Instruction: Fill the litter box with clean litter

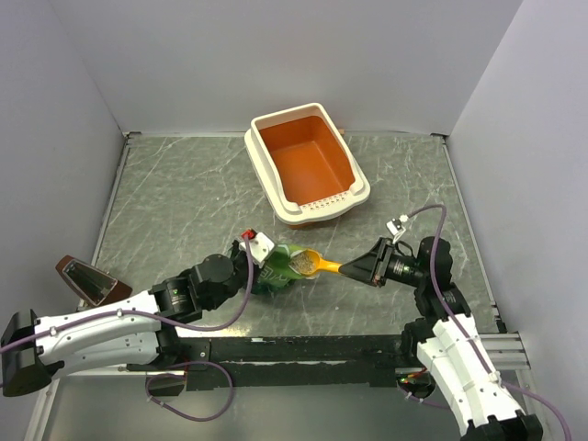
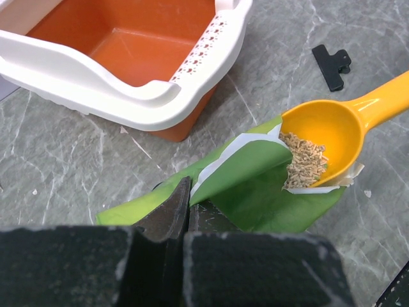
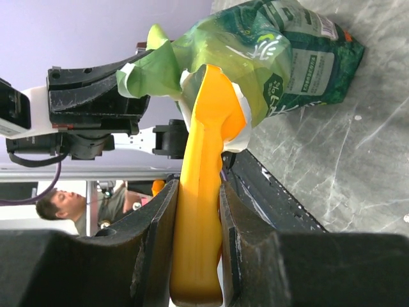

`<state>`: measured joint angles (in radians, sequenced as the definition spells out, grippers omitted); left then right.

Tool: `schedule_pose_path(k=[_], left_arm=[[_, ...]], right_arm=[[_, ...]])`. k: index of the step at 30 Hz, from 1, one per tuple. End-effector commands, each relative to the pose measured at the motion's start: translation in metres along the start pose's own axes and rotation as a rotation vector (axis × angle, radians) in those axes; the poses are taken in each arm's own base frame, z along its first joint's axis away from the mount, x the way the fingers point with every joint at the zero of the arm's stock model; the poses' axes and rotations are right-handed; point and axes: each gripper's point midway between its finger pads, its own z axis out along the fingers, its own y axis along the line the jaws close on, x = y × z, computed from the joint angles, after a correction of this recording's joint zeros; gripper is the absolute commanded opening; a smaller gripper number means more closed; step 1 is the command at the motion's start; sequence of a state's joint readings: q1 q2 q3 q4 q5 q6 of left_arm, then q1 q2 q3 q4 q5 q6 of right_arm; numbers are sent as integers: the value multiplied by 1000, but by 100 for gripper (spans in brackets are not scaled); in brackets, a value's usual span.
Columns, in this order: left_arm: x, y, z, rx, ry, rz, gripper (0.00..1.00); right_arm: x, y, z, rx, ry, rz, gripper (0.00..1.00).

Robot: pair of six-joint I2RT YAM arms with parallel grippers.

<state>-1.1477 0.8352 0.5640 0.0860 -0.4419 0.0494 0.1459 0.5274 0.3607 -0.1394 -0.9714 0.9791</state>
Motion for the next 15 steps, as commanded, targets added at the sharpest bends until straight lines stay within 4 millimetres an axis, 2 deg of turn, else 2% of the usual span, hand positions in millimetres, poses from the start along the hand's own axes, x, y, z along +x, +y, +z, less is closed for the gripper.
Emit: schedule_pose_path(k=[1, 8, 15], left_arm=[[-9, -12, 2, 34, -19, -28, 1], [-5, -13, 4, 30, -8, -25, 1], [-4, -14, 4, 28, -9, -21, 1]], right_arm=[[-3, -7, 1, -18, -59, 64, 0], [3, -21, 1, -66, -105, 85, 0], [8, -17, -4, -108, -141, 51, 0]])
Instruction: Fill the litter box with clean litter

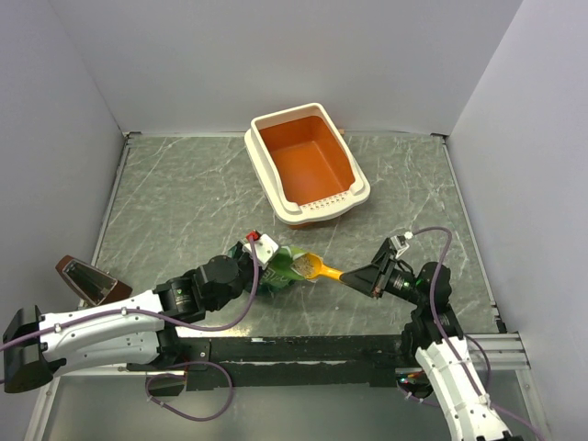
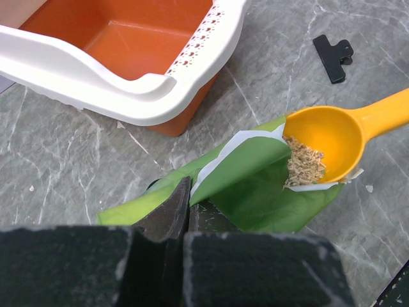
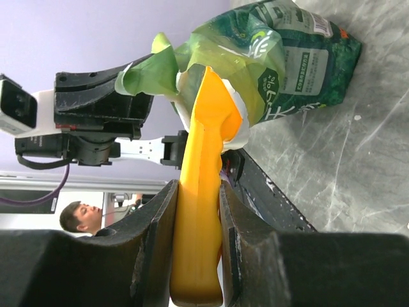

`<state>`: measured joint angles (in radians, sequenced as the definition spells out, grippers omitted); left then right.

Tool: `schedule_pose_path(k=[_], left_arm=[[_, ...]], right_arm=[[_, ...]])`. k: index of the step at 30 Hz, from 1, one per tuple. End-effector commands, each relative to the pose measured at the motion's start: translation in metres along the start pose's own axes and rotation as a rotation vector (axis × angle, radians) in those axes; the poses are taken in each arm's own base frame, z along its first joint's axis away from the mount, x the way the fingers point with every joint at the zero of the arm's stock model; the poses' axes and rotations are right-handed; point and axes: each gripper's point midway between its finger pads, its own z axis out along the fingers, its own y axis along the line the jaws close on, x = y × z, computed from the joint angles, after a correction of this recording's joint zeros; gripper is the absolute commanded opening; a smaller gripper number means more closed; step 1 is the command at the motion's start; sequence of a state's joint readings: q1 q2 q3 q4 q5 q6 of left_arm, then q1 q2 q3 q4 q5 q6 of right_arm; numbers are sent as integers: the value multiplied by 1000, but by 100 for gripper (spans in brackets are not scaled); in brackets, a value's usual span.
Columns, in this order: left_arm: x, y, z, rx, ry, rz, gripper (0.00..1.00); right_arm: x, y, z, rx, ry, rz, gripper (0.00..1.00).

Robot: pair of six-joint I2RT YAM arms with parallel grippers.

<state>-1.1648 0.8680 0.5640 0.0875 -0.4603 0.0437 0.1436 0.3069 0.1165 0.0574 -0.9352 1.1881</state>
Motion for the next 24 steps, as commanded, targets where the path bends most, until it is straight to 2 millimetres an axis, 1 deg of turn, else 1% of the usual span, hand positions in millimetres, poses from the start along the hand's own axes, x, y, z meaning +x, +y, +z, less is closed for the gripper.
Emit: schedule_pose_path(k=[1, 6, 11, 24], left_arm=[[-12, -8, 1, 25, -36, -30, 1], [-7, -9, 2, 21, -24, -21, 1], [-5, -9, 4, 13, -17, -9, 1], [1, -6, 6, -21, 7, 5, 1]], right_arm=[[-6, 12, -4, -42, -63, -28, 0], [-5, 20, -7, -49, -70, -47, 0], [-1, 15, -11, -12, -73, -18, 0], [2, 27, -23, 29, -121, -54, 0]])
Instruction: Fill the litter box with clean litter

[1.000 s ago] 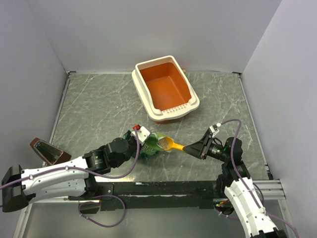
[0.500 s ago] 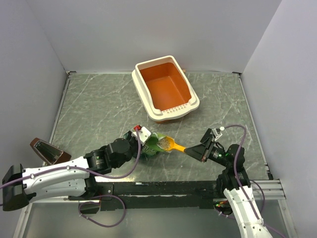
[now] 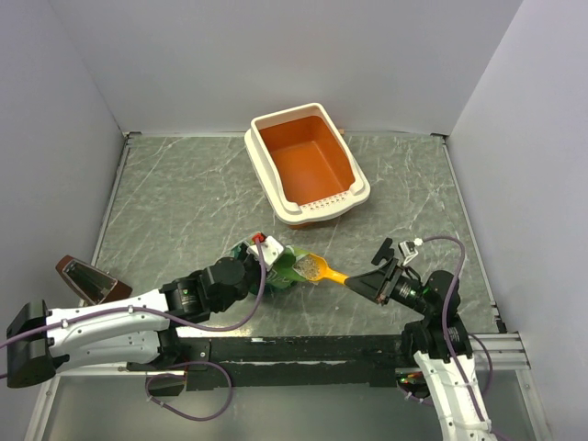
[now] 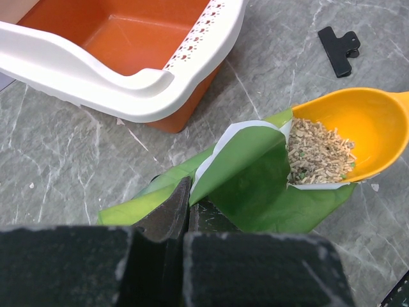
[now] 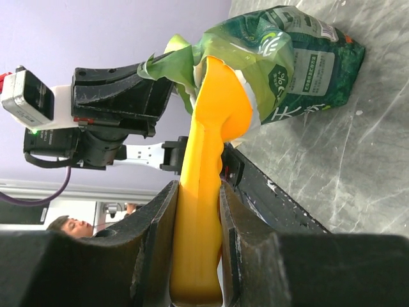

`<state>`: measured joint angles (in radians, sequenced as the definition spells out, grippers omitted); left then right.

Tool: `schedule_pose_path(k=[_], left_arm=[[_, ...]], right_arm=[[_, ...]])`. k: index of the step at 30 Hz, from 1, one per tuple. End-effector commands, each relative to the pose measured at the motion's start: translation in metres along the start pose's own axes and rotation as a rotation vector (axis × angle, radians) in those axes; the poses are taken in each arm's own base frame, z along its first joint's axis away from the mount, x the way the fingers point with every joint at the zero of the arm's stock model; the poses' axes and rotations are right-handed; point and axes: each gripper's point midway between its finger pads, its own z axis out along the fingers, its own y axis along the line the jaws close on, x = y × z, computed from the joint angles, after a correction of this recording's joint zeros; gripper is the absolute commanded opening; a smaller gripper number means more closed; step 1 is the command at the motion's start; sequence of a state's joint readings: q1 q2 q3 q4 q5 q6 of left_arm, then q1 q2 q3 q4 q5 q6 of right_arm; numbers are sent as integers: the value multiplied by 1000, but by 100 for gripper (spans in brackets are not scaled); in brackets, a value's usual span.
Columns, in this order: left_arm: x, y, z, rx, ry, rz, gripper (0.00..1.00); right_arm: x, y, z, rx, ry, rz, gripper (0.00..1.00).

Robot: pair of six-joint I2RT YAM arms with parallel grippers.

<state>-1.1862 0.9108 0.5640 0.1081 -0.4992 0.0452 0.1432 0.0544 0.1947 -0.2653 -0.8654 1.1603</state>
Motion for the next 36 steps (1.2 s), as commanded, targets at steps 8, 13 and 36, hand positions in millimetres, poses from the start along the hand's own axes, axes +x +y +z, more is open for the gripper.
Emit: schedule_pose_path(k=[8, 13, 36], left_arm=[[-6, -1, 0, -9, -19, -13, 1], [-7, -1, -1, -6, -25, -16, 1], [-20, -5, -9, 30, -64, -50, 1]], right_arm=[[-2, 9, -13, 39, -73, -19, 0], [1, 8, -18, 48, -99, -16, 0], [15, 20, -43, 36, -173, -29, 0]])
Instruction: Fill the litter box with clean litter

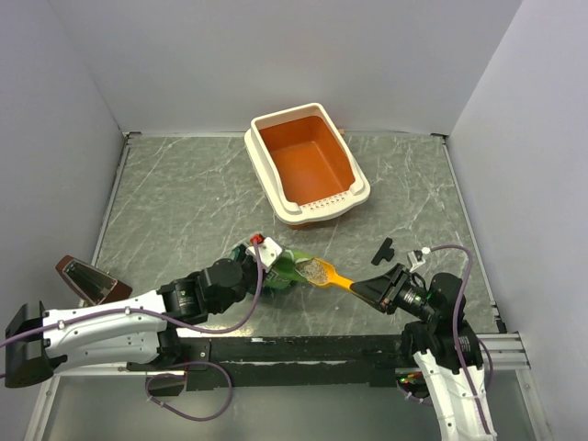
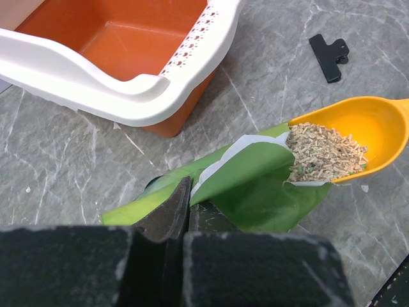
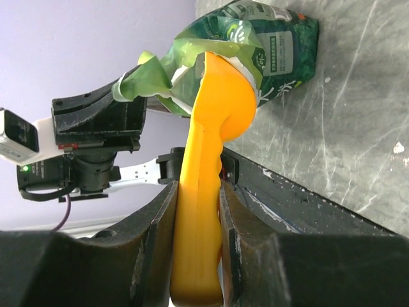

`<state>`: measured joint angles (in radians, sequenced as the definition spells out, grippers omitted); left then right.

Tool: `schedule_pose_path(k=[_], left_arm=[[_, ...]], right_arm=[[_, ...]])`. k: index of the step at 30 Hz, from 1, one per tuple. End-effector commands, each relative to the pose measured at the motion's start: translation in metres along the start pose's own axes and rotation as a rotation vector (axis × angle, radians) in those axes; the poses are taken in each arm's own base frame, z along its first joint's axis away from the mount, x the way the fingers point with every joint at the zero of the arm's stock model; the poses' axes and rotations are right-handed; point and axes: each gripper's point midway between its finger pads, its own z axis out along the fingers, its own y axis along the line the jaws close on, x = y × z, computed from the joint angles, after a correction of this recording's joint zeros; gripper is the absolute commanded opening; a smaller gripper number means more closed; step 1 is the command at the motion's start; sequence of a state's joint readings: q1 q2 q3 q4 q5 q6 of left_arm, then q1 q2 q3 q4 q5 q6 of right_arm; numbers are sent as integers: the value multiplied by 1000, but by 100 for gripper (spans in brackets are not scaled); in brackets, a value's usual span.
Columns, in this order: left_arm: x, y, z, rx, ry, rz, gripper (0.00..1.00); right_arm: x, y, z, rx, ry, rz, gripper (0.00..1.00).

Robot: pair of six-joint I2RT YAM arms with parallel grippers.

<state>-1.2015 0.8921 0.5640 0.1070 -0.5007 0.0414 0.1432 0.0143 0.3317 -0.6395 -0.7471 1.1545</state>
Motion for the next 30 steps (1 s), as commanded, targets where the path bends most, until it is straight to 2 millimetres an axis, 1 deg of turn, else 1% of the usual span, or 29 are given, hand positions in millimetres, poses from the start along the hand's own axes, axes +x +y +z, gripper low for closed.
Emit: schedule_pose_path(k=[1, 6, 9, 14, 18, 21, 24, 27, 28, 30], left_arm=[[-17, -3, -6, 23, -55, -47, 1], [-22, -5, -10, 49, -80, -61, 1], [-25, -6, -13, 62, -90, -73, 1], [-31, -6, -16, 72, -107, -84, 1], [-42, -7, -21, 94, -131, -85, 1], [-60, -3, -28, 105, -157, -74, 1], [-85, 4, -39, 109, -191, -69, 1], [-100, 9, -48, 113, -199, -55, 1], [-109, 12, -51, 109, -213, -55, 1], [-118, 16, -55, 105, -223, -56, 1]], right_arm=[[12, 23, -33, -151, -127, -159, 0], [14, 31, -40, -162, -143, -176, 0], [16, 39, -44, -185, -145, -184, 0], [19, 48, -47, -217, -133, -182, 0], [21, 58, -51, -248, -127, -189, 0], [23, 66, -54, -268, -123, -198, 0], [23, 75, -57, -289, -118, -207, 0], [22, 86, -59, -303, -116, -224, 0], [22, 90, -60, -308, -119, -232, 0], [21, 95, -61, -311, -112, -239, 0]])
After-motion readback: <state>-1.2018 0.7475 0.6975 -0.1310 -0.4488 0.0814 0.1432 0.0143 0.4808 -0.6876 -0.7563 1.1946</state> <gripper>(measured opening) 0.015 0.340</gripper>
